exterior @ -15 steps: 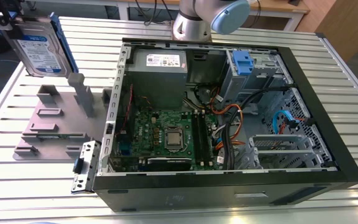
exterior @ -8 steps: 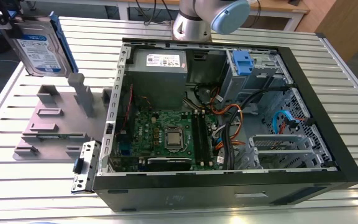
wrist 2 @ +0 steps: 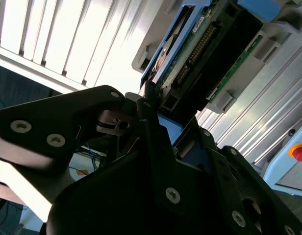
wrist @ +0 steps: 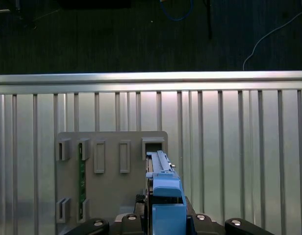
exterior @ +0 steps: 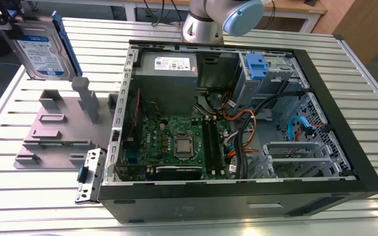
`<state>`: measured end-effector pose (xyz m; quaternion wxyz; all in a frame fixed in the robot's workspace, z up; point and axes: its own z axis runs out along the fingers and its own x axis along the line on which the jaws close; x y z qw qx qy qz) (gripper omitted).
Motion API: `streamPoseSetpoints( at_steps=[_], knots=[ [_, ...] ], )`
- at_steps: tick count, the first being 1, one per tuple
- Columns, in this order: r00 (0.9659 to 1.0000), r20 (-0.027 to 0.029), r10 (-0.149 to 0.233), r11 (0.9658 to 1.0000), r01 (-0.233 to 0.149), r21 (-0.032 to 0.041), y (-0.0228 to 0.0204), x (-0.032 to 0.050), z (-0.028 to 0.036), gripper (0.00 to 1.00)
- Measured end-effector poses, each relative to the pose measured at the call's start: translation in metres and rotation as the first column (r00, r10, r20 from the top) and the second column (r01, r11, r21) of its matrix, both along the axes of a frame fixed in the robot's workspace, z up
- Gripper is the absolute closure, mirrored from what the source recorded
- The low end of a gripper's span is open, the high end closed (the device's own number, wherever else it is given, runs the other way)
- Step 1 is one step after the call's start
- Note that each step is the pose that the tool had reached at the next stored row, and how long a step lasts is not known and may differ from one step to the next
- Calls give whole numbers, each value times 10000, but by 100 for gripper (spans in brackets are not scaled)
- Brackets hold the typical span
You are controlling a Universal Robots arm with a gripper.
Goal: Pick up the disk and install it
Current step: 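Pick up the disk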
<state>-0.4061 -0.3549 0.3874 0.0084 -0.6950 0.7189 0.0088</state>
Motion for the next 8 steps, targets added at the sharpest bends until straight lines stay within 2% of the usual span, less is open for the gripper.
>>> streamPoseSetpoints(
  at_steps=[8],
  knots=[
    [10000, -1, 0, 10000, 0, -1, 0, 0, 22, 64]
  ],
)
